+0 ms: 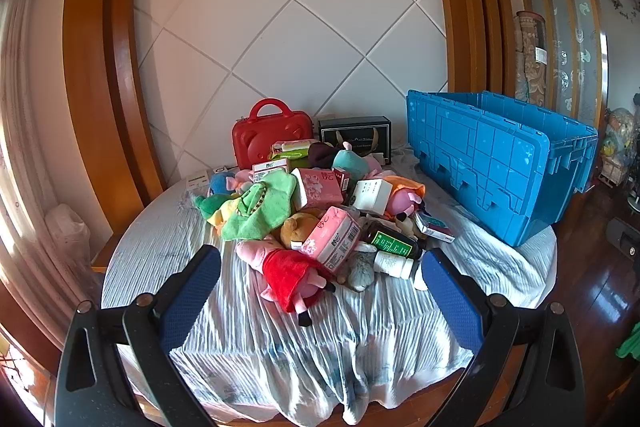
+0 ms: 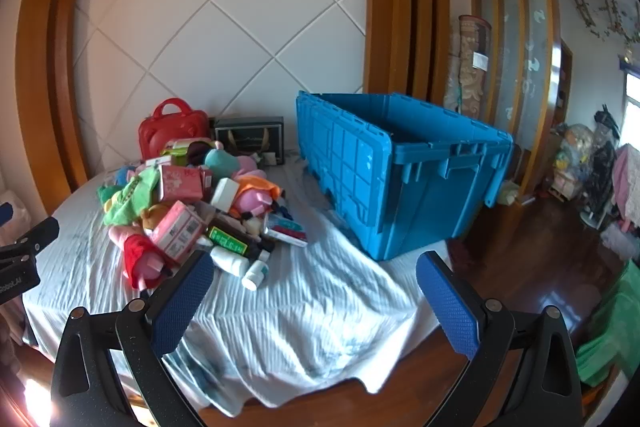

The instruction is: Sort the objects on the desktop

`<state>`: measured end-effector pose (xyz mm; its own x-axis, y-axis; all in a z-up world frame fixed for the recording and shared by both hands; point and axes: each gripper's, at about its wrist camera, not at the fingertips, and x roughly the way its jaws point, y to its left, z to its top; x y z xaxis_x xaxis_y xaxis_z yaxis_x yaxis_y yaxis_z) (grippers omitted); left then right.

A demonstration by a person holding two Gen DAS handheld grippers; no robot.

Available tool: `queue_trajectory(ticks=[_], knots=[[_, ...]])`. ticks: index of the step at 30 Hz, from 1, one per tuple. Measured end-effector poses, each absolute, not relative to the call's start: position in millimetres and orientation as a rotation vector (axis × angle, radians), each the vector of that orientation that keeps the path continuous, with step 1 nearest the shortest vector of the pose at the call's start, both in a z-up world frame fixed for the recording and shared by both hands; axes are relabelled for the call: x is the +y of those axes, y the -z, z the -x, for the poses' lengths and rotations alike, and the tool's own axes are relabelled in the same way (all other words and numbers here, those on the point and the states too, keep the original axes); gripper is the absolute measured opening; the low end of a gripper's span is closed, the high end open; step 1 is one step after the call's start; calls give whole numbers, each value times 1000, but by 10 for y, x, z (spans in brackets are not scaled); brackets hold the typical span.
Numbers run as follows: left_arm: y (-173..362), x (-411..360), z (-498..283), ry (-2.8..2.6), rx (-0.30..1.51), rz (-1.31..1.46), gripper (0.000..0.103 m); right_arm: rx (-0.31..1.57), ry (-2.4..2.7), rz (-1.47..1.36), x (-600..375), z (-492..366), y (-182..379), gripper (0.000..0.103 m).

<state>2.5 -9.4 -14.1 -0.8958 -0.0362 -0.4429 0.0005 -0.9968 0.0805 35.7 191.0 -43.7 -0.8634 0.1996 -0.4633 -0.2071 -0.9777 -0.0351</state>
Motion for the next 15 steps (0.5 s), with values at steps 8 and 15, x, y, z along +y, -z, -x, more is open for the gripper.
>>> queue_trajectory(ticks=[8, 15], knots=[[155, -88, -58, 3027, -129, -710, 102, 24, -2856, 708, 1892, -374, 433, 103], [159, -90, -68, 3016, -123, -713, 102, 19, -2863, 713, 1875, -388, 411, 103]])
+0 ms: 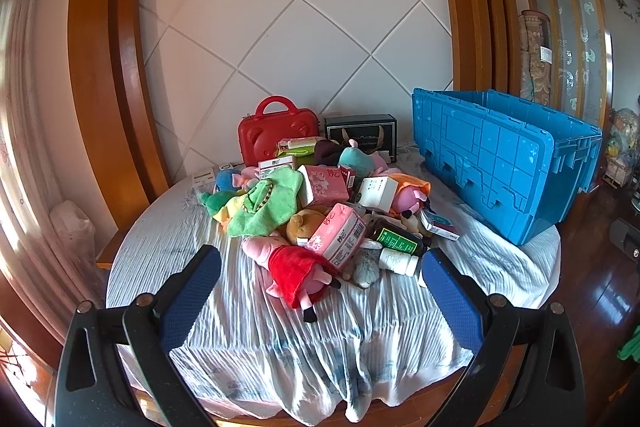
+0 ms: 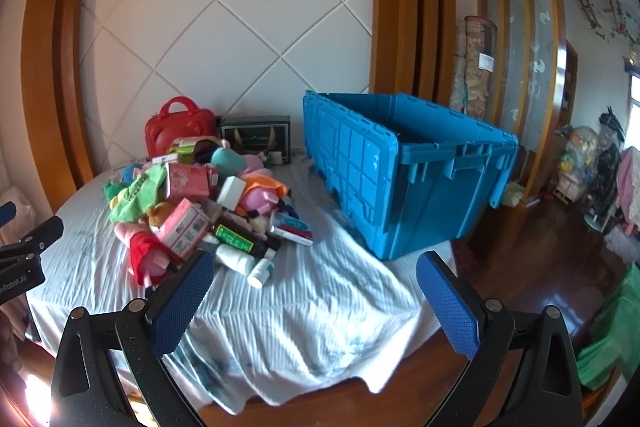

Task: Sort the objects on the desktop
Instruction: 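Move both tools toward the pile of toys and boxes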

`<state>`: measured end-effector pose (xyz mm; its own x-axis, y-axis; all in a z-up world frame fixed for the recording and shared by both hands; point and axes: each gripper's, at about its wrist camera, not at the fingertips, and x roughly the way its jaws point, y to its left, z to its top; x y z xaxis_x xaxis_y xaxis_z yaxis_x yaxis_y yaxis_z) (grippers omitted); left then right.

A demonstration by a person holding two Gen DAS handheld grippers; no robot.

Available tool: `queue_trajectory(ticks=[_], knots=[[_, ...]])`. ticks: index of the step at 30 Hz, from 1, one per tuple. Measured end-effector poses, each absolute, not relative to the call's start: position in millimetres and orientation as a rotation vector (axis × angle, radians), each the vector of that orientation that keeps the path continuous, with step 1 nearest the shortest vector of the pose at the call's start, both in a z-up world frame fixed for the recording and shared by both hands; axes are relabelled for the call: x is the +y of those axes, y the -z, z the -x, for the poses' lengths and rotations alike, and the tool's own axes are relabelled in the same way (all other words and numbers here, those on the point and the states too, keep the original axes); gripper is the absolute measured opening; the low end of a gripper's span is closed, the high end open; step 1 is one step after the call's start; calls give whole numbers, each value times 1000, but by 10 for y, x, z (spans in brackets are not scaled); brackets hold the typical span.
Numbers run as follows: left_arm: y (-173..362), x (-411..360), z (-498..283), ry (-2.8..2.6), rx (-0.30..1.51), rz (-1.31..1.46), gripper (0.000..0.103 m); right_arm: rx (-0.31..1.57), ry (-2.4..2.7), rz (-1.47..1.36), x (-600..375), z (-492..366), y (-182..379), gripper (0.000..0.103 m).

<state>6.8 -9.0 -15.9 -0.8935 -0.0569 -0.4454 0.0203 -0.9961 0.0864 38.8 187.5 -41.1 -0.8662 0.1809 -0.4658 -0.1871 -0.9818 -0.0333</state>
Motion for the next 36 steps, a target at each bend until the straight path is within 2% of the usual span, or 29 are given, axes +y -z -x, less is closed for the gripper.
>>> queue_trajectory(ticks=[12, 23, 28, 31, 36], knots=[[224, -69, -53, 2979, -140, -731, 102, 31, -2886, 740, 1900, -343, 443, 103], [282, 84, -18, 2916, -161, -719, 102, -30, -3013, 808, 1959, -210, 537, 103], [317, 206, -43, 2914, -174, -706, 102, 8, -3046, 830, 2090, -224, 580, 103], [388, 211, -59, 2911, -153, -740, 102, 16, -3059, 788, 2153, -279, 563, 103], [603, 210, -90, 2895, -239, -778, 102, -69, -3070, 658, 2092, -352, 633, 103]])
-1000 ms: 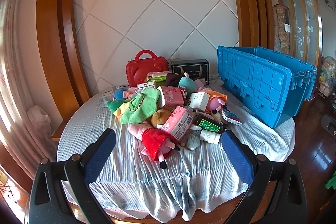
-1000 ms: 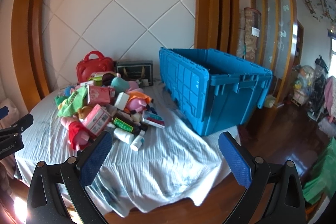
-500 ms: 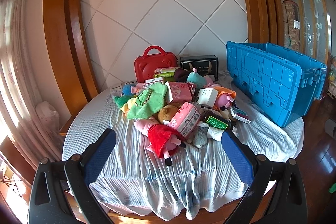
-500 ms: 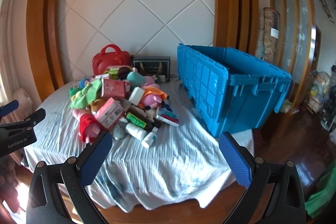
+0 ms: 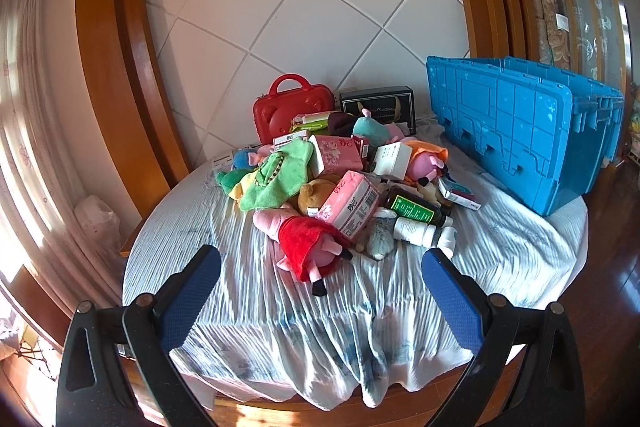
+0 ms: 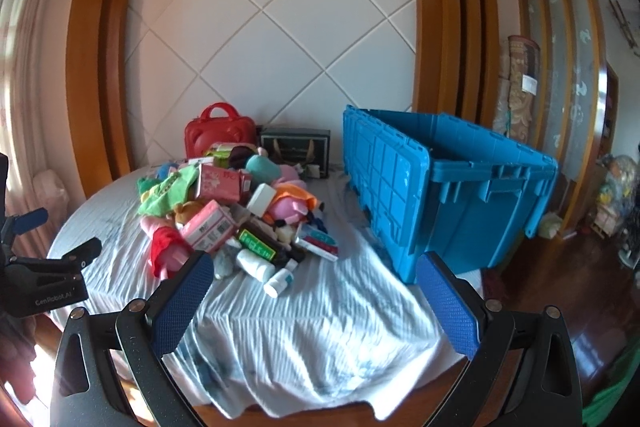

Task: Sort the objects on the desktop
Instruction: 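Move both tools toward the pile of toys and boxes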

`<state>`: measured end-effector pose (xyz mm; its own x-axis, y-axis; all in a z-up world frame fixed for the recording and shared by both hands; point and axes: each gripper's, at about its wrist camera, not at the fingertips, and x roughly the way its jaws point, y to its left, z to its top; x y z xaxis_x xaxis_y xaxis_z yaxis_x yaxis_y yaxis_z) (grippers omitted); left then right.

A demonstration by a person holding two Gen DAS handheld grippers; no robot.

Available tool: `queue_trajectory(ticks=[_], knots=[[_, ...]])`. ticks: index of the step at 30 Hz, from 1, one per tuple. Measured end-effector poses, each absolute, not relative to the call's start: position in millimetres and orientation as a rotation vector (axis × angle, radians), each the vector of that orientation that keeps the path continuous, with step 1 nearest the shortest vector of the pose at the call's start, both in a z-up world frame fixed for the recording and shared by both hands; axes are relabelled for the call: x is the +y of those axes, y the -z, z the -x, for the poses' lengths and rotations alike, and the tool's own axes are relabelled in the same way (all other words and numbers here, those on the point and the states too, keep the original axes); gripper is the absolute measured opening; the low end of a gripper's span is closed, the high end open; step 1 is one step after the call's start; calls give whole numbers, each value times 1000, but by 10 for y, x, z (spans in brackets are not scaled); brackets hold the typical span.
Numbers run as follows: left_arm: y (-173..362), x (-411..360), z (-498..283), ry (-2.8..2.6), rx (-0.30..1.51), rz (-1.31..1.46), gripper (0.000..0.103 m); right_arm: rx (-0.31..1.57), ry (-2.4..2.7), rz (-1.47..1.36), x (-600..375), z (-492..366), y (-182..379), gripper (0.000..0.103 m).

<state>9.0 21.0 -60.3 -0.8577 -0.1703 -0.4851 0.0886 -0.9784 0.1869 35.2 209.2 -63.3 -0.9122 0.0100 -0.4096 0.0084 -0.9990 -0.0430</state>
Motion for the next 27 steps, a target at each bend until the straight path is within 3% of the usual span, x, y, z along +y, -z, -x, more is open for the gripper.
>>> queue_trajectory(ticks=[4, 11, 17, 27], knots=[[788, 87, -33, 2885, -240, -820, 102, 35, -3107, 867, 2051, -127, 880, 103], [1082, -329, 282, 2879, -237, -860, 102, -28, -3117, 728, 1743, 137, 950, 103], [1195, -747, 726, 2864, -294, -893, 102, 80, -3130, 931, 1381, 836, 1019, 103], [1383, -1295, 1534, 2877, -290, -988, 102, 92, -3124, 1023, 744, 1588, 1179, 103]])
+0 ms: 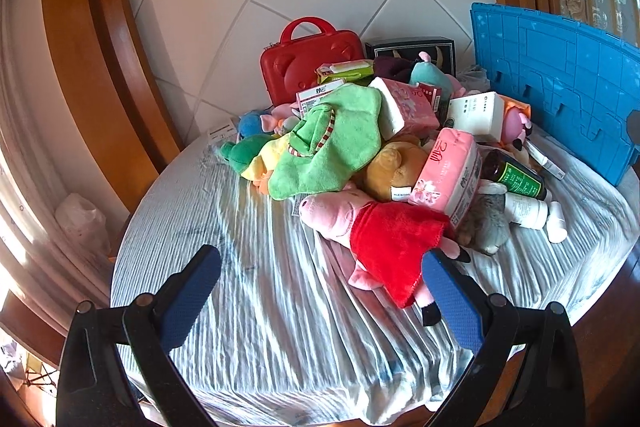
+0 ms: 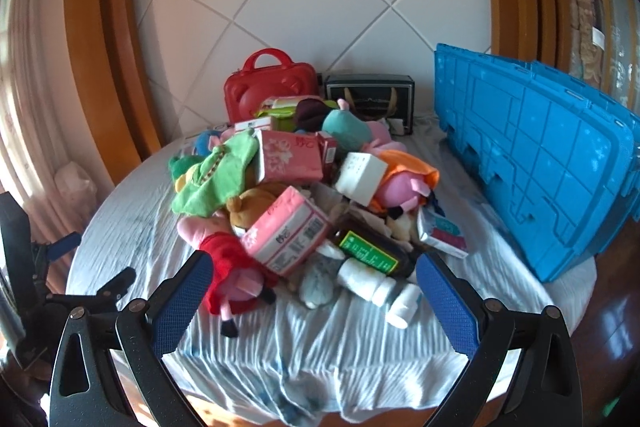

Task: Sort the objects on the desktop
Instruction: 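Move both tools toward the pile of toys and boxes, then grasp the white box with the right tool while the left tool grasps the pink tissue pack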

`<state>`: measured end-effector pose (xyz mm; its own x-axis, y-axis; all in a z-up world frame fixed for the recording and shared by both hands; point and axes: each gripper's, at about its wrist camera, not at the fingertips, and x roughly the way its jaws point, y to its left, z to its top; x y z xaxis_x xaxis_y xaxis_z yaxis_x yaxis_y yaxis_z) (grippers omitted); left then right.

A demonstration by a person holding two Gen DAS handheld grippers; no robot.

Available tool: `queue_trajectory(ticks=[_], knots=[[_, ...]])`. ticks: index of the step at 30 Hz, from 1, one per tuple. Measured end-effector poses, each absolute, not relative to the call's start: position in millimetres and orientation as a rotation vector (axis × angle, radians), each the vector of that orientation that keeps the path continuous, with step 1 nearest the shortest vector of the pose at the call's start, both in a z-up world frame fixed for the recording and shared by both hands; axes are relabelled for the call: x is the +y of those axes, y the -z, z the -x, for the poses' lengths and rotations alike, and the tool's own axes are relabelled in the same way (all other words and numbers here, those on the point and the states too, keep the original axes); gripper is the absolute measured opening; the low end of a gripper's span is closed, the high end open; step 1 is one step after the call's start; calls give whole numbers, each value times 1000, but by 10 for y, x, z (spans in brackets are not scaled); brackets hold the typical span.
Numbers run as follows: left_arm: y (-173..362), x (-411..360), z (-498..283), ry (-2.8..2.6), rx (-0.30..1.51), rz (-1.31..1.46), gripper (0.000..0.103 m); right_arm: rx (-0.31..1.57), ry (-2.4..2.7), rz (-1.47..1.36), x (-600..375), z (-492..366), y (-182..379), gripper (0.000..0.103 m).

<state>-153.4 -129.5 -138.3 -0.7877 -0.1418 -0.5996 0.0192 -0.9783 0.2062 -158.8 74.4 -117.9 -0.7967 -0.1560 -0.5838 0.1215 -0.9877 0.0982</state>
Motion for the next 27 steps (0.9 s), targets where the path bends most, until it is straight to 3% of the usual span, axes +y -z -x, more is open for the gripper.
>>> queue_trajectory(ticks=[11, 19, 23, 27], knots=[[1651, -1213, 2113, 2861, -267, -1073, 102, -61, 2793, -1030, 843, 2278, 1456, 103], [1643, -1053, 2420, 2824, -203, -1053, 102, -170, 2729, -1002, 1231, 3054, 1461, 101], [1678, -894, 2532, 2855, -194, -1069, 102, -178, 2673, -1112, 1257, 3484, 1697, 84], [1744, -615, 2695, 2948, -307, -1083, 102, -214, 2618, -1212, 1228, 3816, 1986, 67]])
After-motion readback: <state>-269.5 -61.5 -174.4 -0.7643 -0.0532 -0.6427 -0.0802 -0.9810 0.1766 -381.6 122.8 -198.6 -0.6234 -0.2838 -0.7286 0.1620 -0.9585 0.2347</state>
